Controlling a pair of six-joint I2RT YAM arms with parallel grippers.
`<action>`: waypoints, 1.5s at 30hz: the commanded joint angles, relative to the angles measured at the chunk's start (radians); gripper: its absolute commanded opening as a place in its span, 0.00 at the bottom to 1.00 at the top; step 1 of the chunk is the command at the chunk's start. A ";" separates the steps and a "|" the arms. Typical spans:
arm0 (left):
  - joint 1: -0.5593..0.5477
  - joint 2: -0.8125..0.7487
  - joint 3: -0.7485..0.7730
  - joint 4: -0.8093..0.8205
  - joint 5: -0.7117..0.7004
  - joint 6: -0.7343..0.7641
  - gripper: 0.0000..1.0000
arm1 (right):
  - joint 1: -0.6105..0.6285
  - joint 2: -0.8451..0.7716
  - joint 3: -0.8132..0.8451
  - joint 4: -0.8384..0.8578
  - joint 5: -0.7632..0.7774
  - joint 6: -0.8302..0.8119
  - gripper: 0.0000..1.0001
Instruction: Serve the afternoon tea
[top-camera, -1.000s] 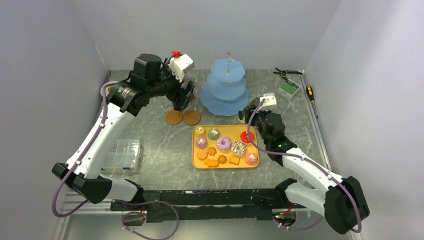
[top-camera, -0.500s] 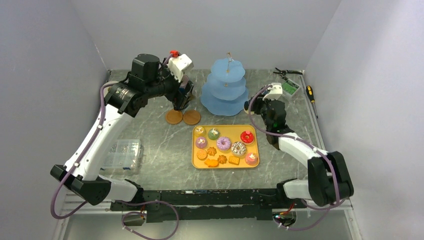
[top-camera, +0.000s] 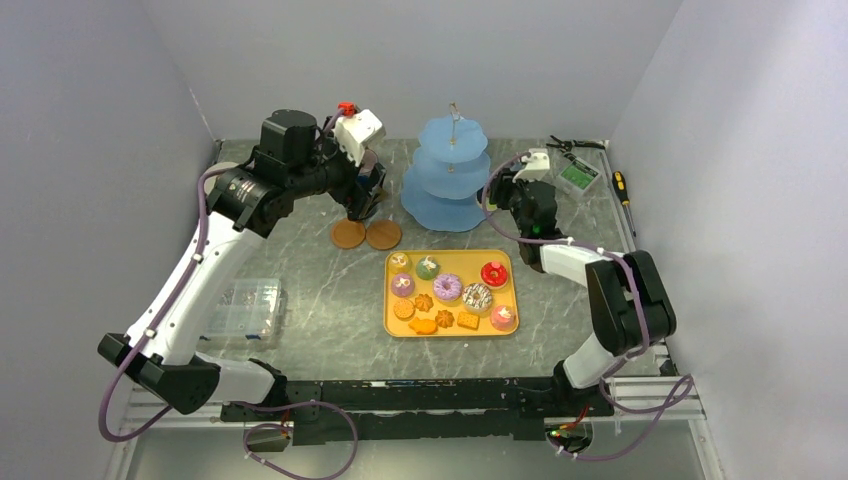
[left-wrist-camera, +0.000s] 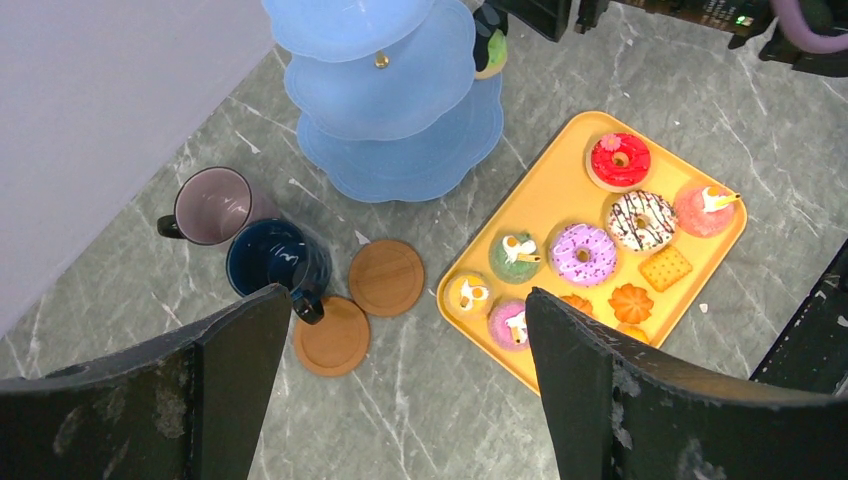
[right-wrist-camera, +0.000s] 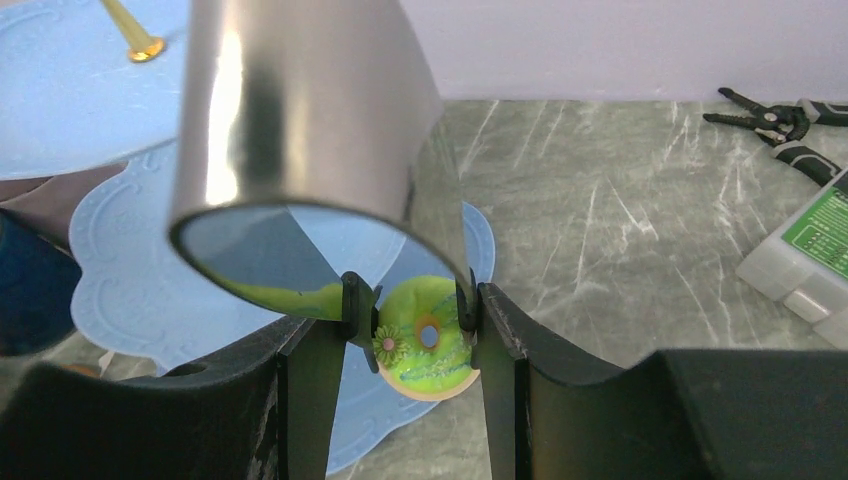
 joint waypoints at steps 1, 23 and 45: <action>0.001 -0.026 0.008 0.021 0.028 0.015 0.93 | -0.012 0.057 0.081 0.142 -0.036 0.015 0.47; 0.001 -0.037 -0.009 0.033 0.066 0.021 0.93 | -0.024 0.072 -0.015 0.241 -0.068 0.064 0.71; 0.001 -0.064 -0.025 0.021 0.095 0.009 0.93 | 0.041 -0.492 -0.328 -0.057 -0.124 0.138 0.61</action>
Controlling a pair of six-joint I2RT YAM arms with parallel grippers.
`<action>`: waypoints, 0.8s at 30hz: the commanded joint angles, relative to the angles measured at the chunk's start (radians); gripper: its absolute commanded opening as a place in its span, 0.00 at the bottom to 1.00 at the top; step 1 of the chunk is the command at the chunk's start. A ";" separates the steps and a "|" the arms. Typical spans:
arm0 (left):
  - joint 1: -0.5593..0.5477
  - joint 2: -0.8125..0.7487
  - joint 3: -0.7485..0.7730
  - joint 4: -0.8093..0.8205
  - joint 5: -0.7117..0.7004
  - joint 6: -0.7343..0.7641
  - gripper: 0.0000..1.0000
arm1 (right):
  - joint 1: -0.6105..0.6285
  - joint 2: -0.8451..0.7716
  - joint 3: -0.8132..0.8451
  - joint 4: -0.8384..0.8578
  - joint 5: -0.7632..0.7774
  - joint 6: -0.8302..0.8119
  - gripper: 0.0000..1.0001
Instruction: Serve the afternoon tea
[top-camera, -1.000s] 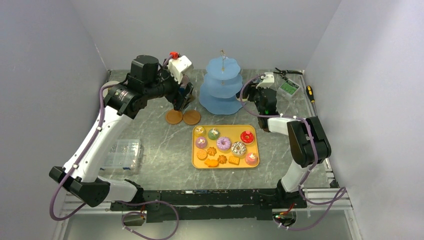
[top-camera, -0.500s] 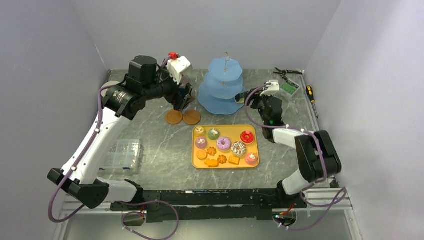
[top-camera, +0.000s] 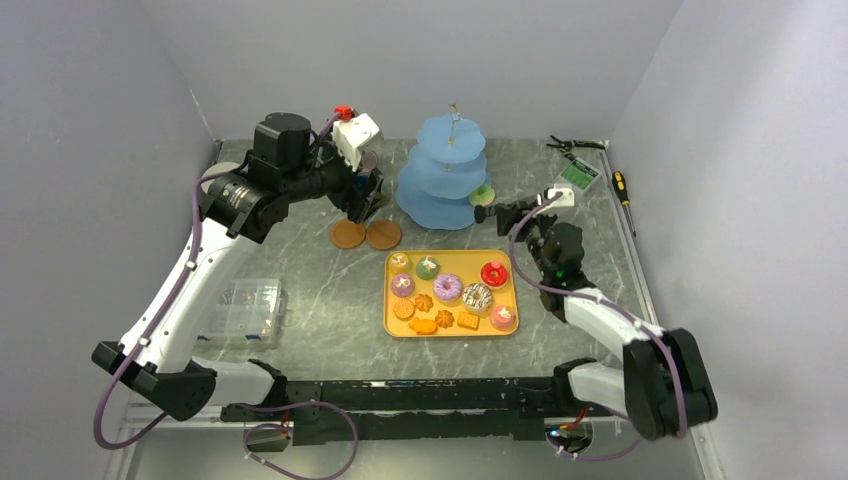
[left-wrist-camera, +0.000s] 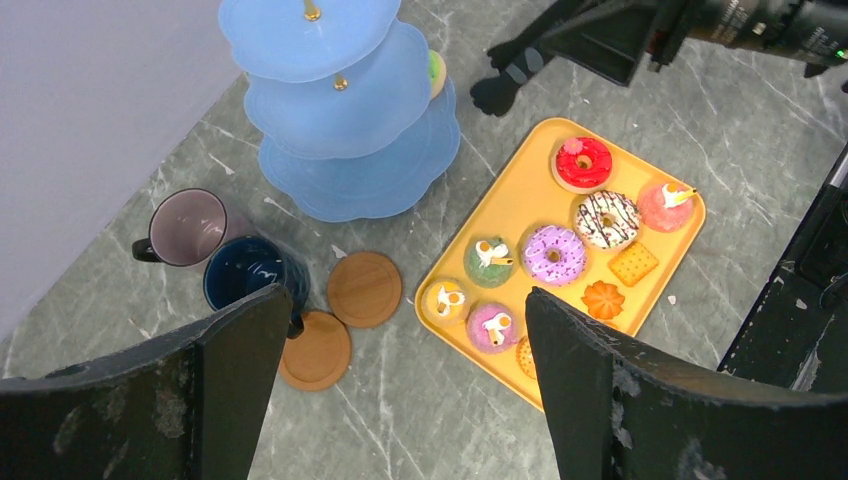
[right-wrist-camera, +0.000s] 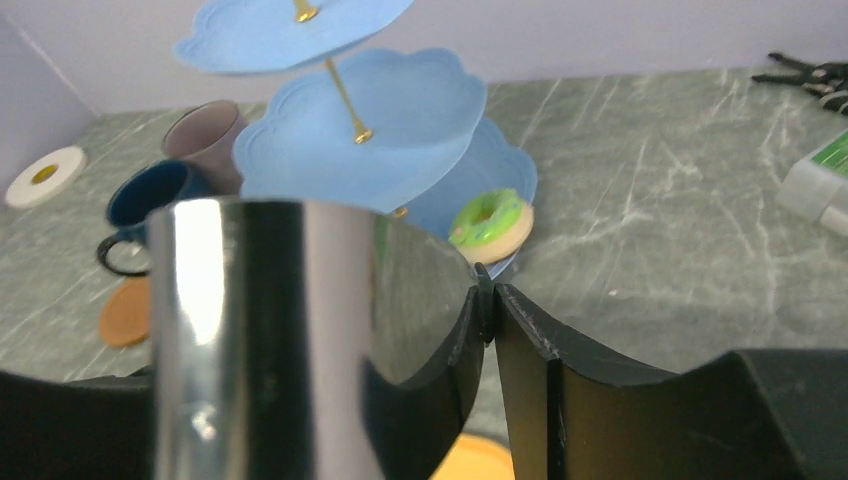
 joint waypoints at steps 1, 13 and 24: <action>0.001 -0.032 -0.011 0.018 0.023 0.007 0.93 | 0.072 -0.165 -0.040 -0.122 -0.011 0.019 0.61; 0.001 -0.019 -0.002 0.014 0.040 -0.004 0.93 | 0.247 -0.496 -0.053 -0.605 0.329 0.035 0.62; 0.001 -0.013 0.011 0.015 0.051 -0.019 0.93 | 0.311 -0.478 -0.004 -0.771 0.467 0.065 0.62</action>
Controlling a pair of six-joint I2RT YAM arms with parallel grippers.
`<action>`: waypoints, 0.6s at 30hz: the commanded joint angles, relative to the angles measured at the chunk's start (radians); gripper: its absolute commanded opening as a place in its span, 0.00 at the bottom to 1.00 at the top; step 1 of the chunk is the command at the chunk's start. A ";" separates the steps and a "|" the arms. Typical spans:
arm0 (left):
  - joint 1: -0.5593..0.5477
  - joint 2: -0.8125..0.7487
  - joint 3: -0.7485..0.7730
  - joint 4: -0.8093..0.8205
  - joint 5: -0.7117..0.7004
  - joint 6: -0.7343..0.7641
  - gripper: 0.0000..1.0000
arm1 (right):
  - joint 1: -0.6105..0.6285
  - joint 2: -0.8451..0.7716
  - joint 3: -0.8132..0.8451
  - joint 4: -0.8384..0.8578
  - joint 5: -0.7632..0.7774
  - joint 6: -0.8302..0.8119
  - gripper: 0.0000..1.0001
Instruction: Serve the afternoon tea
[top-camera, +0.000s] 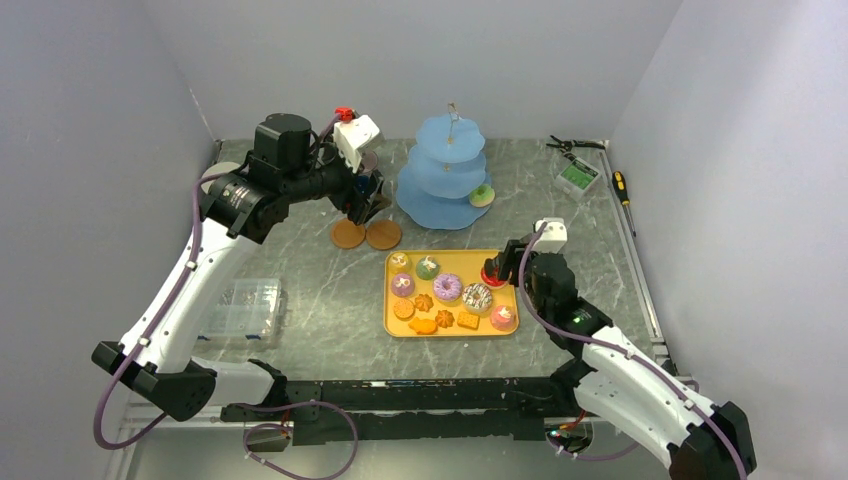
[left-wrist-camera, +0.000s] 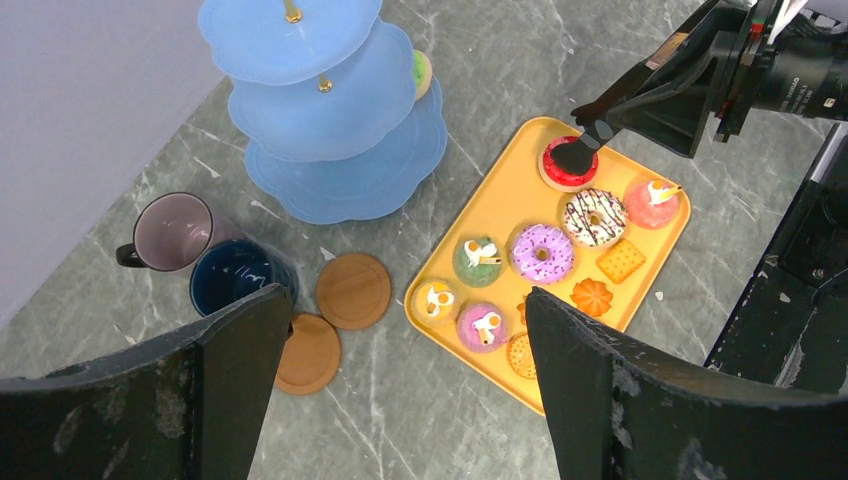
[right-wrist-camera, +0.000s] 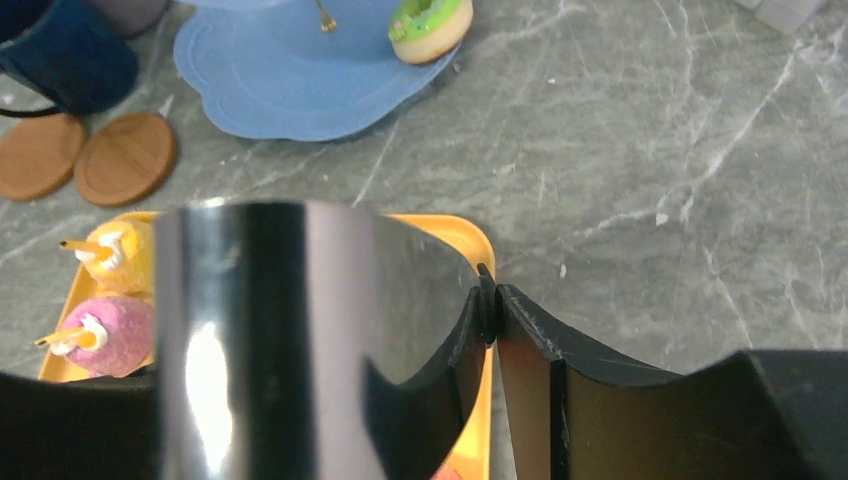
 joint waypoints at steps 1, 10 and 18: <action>0.001 -0.011 0.017 0.016 0.027 -0.015 0.93 | 0.023 -0.017 0.041 -0.026 0.064 0.025 0.63; 0.001 -0.011 0.011 0.020 0.020 -0.010 0.93 | 0.042 -0.041 0.011 0.017 0.011 0.040 0.65; 0.001 -0.009 0.010 0.026 0.020 -0.013 0.93 | 0.061 -0.019 -0.021 0.055 0.008 0.043 0.65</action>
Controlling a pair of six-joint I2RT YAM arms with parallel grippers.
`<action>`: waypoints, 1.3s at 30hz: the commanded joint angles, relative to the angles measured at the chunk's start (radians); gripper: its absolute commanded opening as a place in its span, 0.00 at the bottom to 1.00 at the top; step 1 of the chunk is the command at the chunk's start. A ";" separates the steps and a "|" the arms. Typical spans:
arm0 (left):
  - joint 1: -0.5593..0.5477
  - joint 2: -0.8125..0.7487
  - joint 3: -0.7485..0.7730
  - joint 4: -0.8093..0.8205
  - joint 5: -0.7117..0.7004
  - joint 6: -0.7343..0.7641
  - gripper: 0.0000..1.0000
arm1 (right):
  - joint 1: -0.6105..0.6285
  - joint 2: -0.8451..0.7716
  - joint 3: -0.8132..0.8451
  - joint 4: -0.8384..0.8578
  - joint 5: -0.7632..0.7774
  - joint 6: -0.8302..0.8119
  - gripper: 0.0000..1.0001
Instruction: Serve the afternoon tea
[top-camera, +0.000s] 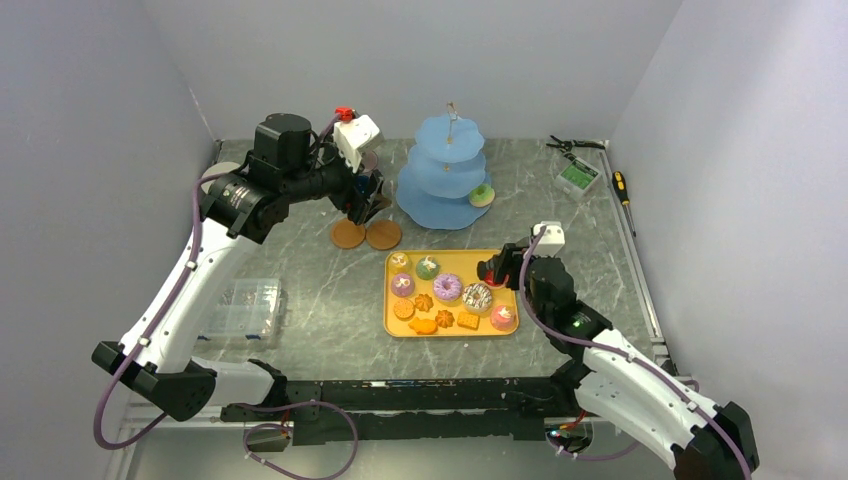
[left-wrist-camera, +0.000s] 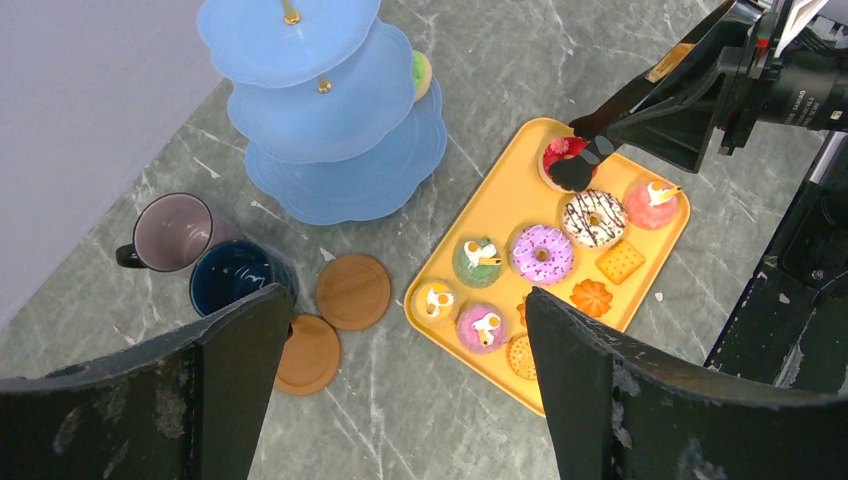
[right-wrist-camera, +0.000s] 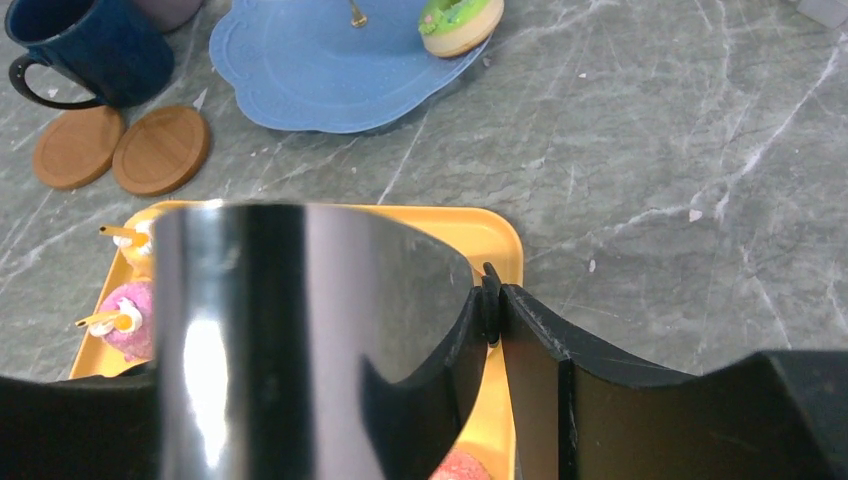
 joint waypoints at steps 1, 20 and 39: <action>0.001 -0.008 0.011 0.026 0.019 -0.012 0.93 | 0.014 0.014 -0.011 0.073 0.003 0.008 0.65; 0.001 -0.004 0.025 0.024 0.024 -0.020 0.93 | 0.025 0.003 0.001 0.072 0.058 -0.039 0.64; 0.001 -0.005 0.038 0.023 0.024 -0.022 0.93 | 0.024 0.094 -0.053 0.153 0.027 -0.006 0.58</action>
